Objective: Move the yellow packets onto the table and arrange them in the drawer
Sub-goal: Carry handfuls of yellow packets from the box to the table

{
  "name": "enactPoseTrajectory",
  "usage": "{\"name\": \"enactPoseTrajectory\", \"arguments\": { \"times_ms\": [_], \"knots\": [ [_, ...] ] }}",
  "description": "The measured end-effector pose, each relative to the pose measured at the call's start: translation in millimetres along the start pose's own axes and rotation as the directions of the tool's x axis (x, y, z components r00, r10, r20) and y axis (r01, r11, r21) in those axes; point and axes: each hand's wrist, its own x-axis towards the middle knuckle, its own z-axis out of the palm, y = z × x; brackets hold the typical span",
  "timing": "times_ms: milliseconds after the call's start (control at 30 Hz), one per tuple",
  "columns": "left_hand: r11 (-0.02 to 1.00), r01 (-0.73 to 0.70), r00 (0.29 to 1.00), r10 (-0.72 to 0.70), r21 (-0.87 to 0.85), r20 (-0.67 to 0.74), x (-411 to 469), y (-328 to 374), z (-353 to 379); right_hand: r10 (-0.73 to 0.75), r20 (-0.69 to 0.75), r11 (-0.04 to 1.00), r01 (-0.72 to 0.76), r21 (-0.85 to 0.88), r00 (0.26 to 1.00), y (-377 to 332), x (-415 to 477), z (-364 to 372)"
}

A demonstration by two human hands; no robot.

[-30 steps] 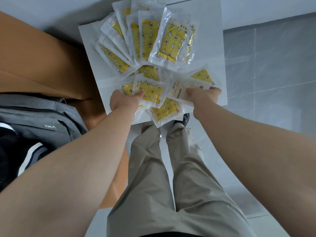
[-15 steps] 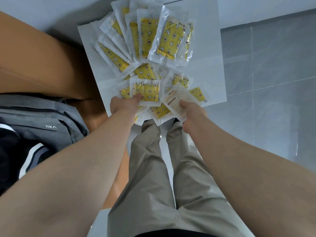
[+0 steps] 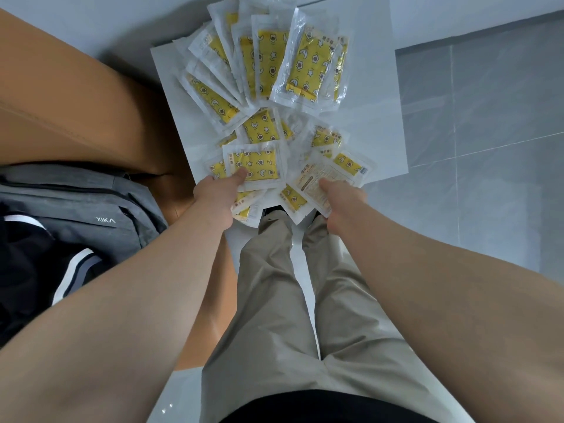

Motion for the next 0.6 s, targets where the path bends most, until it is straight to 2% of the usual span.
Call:
{"name": "enactPoseTrajectory", "arguments": {
  "times_ms": [267,400,467,600],
  "knots": [
    [0.997,0.043,0.999,-0.043,-0.071,0.012,-35,0,-22,-0.033,0.062,0.999,0.033,0.009,0.997,-18,-33,-22],
    [1.000,-0.008,1.000,0.008,-0.024,-0.004,-61,2,-37,-0.087,0.063,0.996,0.086,0.023,0.994,-27,-58,-33],
    [0.998,-0.053,0.998,0.052,0.025,0.031,-72,3,-44,-0.107,0.080,0.993,0.102,0.056,0.991,-31,-74,-42],
    [0.996,-0.090,0.994,0.089,0.002,0.059,-94,12,-58,-0.156,0.105,0.984,0.145,0.106,0.982,-36,-107,-66]
  ]
}}
